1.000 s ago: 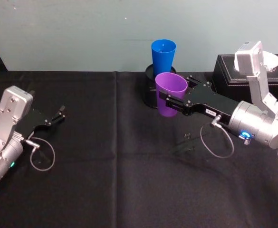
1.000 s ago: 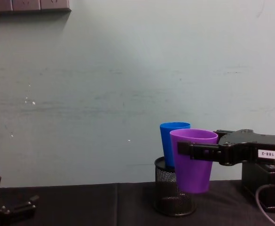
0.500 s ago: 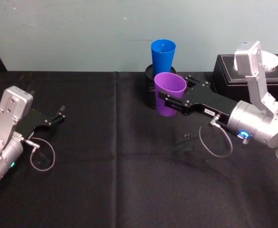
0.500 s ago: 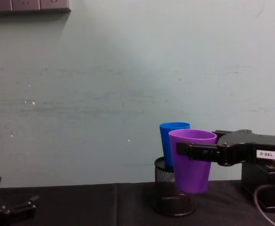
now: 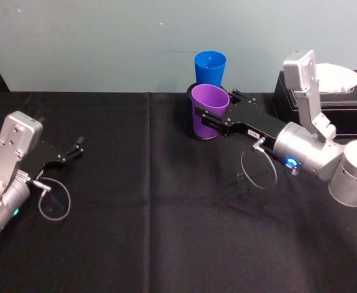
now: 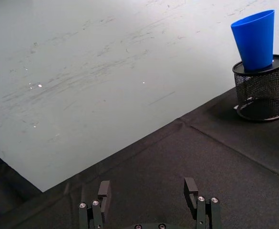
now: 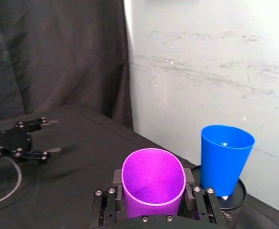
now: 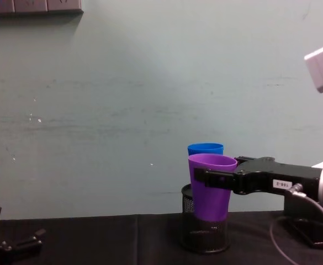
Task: Pick up one cup with a gripper and tap it against the other cup.
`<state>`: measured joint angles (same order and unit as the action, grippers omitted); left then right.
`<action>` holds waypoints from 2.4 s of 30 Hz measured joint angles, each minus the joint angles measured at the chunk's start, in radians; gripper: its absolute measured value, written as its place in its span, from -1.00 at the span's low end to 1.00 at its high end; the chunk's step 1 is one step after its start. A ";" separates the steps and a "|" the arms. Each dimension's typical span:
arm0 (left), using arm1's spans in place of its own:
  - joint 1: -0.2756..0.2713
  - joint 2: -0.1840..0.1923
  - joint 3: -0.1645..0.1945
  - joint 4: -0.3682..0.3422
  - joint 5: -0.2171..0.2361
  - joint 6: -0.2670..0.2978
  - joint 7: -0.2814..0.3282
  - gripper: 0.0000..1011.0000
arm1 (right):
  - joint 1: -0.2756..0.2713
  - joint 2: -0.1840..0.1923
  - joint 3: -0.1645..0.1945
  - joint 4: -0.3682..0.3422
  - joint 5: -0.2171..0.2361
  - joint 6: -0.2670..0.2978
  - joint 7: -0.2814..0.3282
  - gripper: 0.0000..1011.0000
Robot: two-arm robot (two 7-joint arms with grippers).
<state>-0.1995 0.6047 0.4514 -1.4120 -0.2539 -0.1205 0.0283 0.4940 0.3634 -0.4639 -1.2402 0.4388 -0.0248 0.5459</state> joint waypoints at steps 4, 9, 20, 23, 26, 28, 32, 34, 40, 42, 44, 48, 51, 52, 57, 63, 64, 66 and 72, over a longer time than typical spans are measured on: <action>0.000 0.000 0.000 0.000 0.000 0.000 0.000 0.99 | 0.017 -0.019 -0.002 0.037 -0.009 -0.007 -0.005 0.44; 0.000 0.000 0.000 0.000 0.000 0.000 0.000 0.99 | 0.046 -0.050 -0.002 0.101 -0.028 -0.023 -0.016 0.44; 0.000 0.000 0.000 0.000 0.000 0.000 0.000 0.99 | 0.096 -0.105 0.019 0.201 -0.064 -0.055 -0.047 0.44; 0.000 0.000 0.000 0.000 0.000 0.000 0.000 0.99 | 0.108 -0.119 0.025 0.226 -0.070 -0.056 -0.050 0.44; 0.000 0.000 0.000 0.000 0.000 0.000 0.000 0.99 | 0.118 -0.130 0.030 0.243 -0.078 -0.059 -0.054 0.44; 0.000 0.000 0.000 0.000 0.000 0.000 0.000 0.99 | 0.125 -0.138 0.033 0.255 -0.084 -0.061 -0.057 0.44; 0.000 0.000 0.000 0.000 0.000 0.000 0.000 0.99 | 0.134 -0.149 0.038 0.269 -0.094 -0.065 -0.061 0.44; 0.000 0.000 0.000 0.000 0.000 0.000 0.000 0.99 | 0.138 -0.155 0.041 0.275 -0.099 -0.066 -0.064 0.44; 0.000 0.000 0.000 0.000 0.000 0.000 0.000 0.99 | 0.143 -0.163 0.049 0.278 -0.110 -0.066 -0.067 0.44; 0.000 0.000 0.000 0.000 0.000 0.000 0.000 0.99 | 0.143 -0.164 0.052 0.278 -0.112 -0.066 -0.066 0.44; 0.000 0.000 0.000 0.000 0.000 0.000 0.000 0.99 | 0.143 -0.166 0.055 0.278 -0.114 -0.064 -0.066 0.44; 0.000 0.000 0.000 0.000 0.000 0.000 0.000 0.99 | 0.143 -0.167 0.062 0.275 -0.114 -0.056 -0.065 0.44; 0.000 0.000 0.000 0.000 0.000 0.000 0.000 0.99 | 0.142 -0.168 0.064 0.274 -0.112 -0.052 -0.064 0.44; 0.000 0.000 0.000 0.000 0.000 0.000 0.000 0.99 | 0.142 -0.168 0.064 0.274 -0.112 -0.052 -0.064 0.44; 0.000 0.000 0.000 0.000 0.000 0.000 0.000 0.99 | 0.142 -0.168 0.063 0.274 -0.112 -0.053 -0.064 0.44; 0.000 0.000 0.000 0.000 0.000 0.000 0.000 0.99 | 0.142 -0.168 0.061 0.273 -0.111 -0.054 -0.063 0.44; 0.000 0.000 0.000 0.000 0.000 0.000 0.000 0.99 | 0.141 -0.167 0.061 0.273 -0.111 -0.054 -0.063 0.44; 0.000 0.000 0.000 0.000 0.000 0.000 0.000 0.99 | 0.141 -0.167 0.061 0.273 -0.111 -0.054 -0.063 0.44; 0.000 0.000 0.000 0.000 0.000 0.000 0.000 0.99 | 0.141 -0.167 0.060 0.273 -0.111 -0.055 -0.062 0.44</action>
<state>-0.1995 0.6047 0.4515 -1.4120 -0.2539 -0.1205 0.0283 0.6355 0.1964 -0.4035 -0.9669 0.3280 -0.0797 0.4839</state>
